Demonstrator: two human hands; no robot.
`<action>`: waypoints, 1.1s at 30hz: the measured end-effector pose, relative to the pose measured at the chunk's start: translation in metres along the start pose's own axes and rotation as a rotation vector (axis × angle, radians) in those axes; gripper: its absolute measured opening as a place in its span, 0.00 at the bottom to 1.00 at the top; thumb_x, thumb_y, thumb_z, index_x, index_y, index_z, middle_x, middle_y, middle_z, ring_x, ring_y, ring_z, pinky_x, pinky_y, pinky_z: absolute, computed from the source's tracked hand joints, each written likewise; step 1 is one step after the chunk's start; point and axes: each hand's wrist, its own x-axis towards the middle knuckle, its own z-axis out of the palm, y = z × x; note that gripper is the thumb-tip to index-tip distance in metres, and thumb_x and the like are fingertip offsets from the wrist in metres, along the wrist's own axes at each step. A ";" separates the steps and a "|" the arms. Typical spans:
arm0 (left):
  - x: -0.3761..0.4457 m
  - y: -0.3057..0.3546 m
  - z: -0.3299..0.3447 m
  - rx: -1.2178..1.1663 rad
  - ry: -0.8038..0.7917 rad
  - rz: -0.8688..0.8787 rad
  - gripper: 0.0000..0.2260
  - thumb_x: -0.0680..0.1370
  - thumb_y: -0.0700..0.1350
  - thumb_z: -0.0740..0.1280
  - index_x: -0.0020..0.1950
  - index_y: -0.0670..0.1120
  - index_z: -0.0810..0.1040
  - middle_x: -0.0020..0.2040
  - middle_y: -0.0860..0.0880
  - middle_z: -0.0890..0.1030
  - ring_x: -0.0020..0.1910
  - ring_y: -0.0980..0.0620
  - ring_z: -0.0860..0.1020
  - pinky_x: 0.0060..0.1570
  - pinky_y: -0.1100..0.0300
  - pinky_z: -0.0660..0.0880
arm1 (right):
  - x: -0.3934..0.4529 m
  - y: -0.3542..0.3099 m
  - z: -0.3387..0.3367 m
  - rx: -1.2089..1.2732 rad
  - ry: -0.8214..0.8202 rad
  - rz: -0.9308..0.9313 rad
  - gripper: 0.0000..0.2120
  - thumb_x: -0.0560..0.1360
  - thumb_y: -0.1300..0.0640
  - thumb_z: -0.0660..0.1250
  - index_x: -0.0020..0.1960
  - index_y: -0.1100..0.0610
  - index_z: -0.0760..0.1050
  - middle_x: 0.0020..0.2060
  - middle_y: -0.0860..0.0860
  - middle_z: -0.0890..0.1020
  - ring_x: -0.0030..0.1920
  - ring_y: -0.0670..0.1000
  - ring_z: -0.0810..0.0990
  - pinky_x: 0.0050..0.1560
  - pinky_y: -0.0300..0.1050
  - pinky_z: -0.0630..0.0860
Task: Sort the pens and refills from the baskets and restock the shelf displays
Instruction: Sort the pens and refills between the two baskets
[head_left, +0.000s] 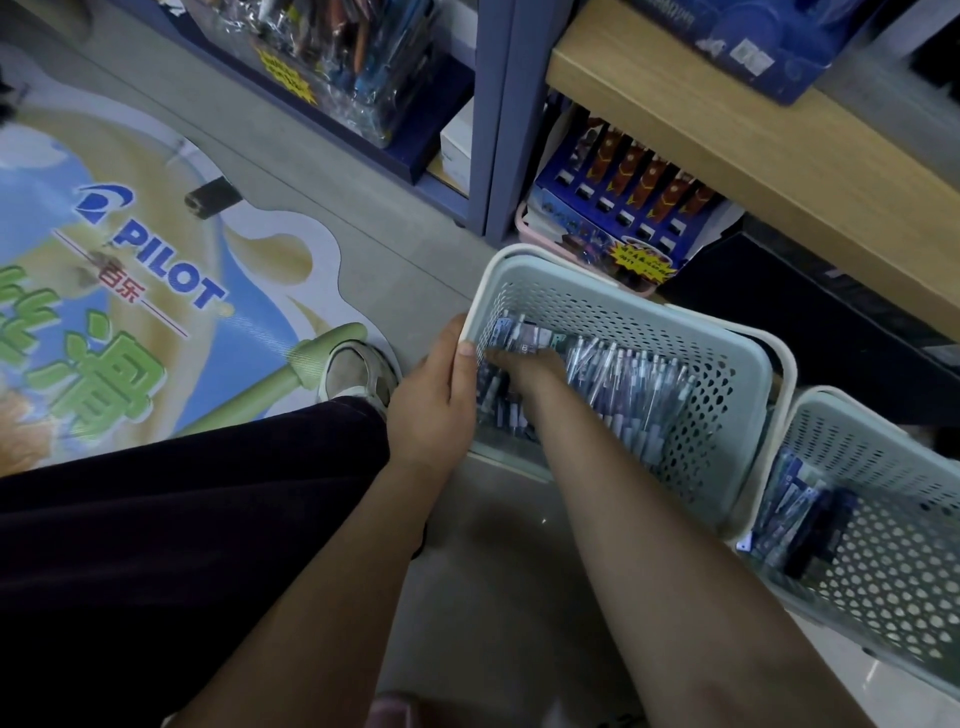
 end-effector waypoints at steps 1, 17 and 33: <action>0.000 0.000 0.000 0.001 -0.001 -0.002 0.20 0.83 0.59 0.47 0.74 0.63 0.65 0.48 0.51 0.81 0.45 0.47 0.79 0.46 0.47 0.78 | 0.001 0.001 -0.001 0.006 -0.008 -0.007 0.39 0.68 0.49 0.80 0.71 0.65 0.69 0.63 0.59 0.80 0.57 0.58 0.81 0.58 0.52 0.79; 0.001 -0.002 0.000 0.046 0.008 0.032 0.19 0.84 0.57 0.48 0.74 0.62 0.65 0.51 0.48 0.81 0.47 0.43 0.80 0.45 0.49 0.77 | -0.007 0.005 -0.027 0.040 -0.199 -0.156 0.34 0.72 0.51 0.77 0.72 0.61 0.68 0.66 0.56 0.77 0.65 0.59 0.76 0.52 0.45 0.72; 0.009 0.018 0.007 0.274 0.274 0.317 0.23 0.78 0.48 0.62 0.70 0.39 0.72 0.64 0.39 0.74 0.60 0.42 0.72 0.60 0.50 0.67 | -0.044 0.003 -0.098 0.113 -0.282 -0.353 0.16 0.73 0.49 0.75 0.52 0.54 0.72 0.52 0.45 0.80 0.51 0.45 0.79 0.63 0.44 0.69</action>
